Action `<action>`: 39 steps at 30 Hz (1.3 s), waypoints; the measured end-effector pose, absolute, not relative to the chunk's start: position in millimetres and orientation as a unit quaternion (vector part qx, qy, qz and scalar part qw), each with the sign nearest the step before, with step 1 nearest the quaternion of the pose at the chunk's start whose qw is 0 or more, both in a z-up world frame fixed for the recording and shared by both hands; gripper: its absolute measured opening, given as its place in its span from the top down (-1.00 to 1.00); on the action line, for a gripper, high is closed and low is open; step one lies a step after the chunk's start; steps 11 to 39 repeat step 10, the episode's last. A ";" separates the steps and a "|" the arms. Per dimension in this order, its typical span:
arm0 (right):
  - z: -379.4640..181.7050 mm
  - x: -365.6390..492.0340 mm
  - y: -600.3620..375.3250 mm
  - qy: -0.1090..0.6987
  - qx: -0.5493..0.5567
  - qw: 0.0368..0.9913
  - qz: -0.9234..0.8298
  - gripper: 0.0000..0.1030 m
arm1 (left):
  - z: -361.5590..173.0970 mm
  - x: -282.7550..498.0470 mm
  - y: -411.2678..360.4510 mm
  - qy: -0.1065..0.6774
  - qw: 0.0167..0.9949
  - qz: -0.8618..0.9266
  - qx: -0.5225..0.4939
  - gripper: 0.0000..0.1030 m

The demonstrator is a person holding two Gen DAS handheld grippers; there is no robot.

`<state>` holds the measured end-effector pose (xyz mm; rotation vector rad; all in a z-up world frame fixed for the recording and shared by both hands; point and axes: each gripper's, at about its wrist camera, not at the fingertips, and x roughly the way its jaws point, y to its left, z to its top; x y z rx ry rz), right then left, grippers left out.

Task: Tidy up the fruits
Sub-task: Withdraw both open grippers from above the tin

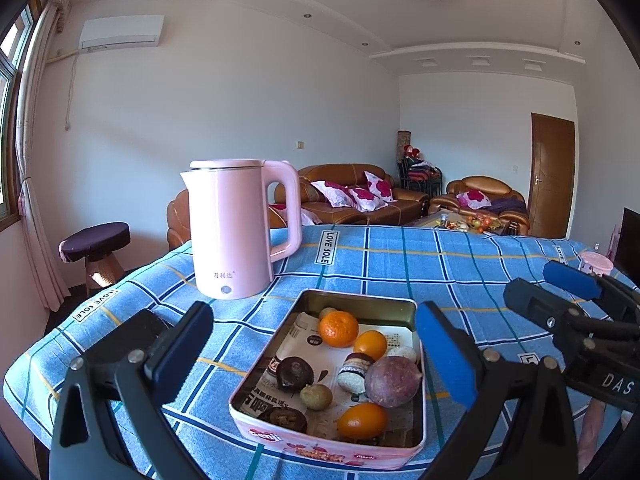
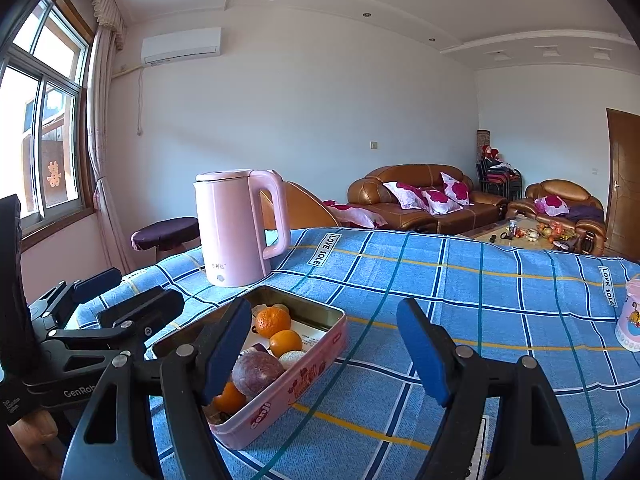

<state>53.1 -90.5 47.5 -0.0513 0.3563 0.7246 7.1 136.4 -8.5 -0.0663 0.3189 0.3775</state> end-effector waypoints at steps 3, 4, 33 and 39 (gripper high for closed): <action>46.7 53.0 -92.2 0.174 -0.027 0.920 0.351 -0.48 | -10.8 8.6 136.9 0.161 0.968 0.191 -0.032 -1.00; 46.5 52.9 -92.9 0.174 -0.027 0.920 0.350 -0.49 | -11.4 9.1 137.0 0.162 0.967 0.193 -0.031 -1.00; 45.2 55.7 -98.9 0.177 -0.025 0.921 0.345 -0.49 | -11.1 7.6 134.4 0.158 0.968 0.192 -0.028 -1.00; 45.2 55.7 -98.9 0.177 -0.025 0.921 0.345 -0.49 | -11.1 7.6 134.4 0.158 0.968 0.192 -0.028 -1.00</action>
